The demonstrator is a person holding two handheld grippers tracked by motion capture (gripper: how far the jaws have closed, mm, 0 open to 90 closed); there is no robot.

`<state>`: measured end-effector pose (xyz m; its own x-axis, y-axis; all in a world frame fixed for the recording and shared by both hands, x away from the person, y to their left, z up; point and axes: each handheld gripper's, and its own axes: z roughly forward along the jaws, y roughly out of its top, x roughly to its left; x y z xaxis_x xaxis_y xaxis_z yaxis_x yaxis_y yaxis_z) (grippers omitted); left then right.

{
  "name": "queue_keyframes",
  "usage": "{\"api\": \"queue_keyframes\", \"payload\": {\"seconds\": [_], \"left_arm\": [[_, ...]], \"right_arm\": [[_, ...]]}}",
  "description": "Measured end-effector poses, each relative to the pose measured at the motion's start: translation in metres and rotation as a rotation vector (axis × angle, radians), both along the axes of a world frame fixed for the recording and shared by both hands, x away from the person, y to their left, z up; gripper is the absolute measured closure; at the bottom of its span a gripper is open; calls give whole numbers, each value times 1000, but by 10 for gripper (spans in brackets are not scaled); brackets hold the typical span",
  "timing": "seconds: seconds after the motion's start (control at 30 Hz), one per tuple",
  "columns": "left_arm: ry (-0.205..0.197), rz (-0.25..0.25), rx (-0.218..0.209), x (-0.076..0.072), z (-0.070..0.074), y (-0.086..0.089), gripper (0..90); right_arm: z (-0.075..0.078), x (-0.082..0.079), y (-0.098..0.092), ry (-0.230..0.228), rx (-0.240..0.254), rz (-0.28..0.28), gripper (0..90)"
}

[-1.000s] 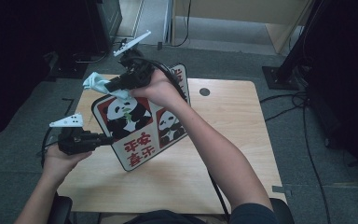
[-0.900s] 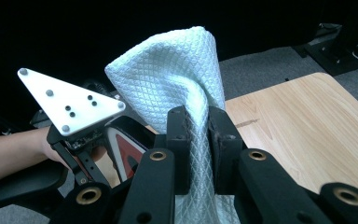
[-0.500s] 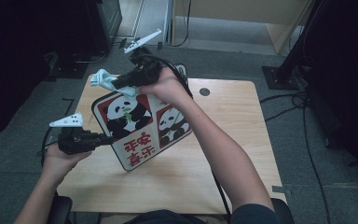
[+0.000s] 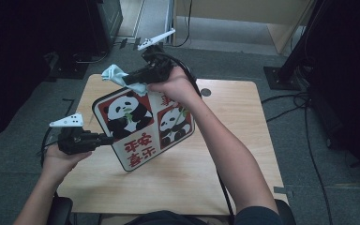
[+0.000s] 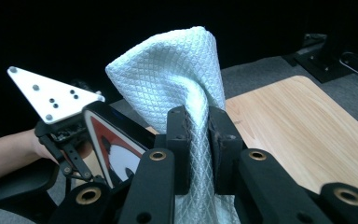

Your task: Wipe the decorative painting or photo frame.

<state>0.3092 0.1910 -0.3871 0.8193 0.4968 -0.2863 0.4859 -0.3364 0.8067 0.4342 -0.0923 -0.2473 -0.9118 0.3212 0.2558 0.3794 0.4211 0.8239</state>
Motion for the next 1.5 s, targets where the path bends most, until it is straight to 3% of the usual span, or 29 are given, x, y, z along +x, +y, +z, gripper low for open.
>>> {"api": "queue_keyframes", "payload": {"seconds": [0.33,1.5], "left_arm": [[0,3,-1,1,0,1,788],[5,11,-4,2,0,2,789]], "right_arm": [[0,5,-11,16,-2,-31,810],[2,10,-43,-18,-30,-89,810]]}}
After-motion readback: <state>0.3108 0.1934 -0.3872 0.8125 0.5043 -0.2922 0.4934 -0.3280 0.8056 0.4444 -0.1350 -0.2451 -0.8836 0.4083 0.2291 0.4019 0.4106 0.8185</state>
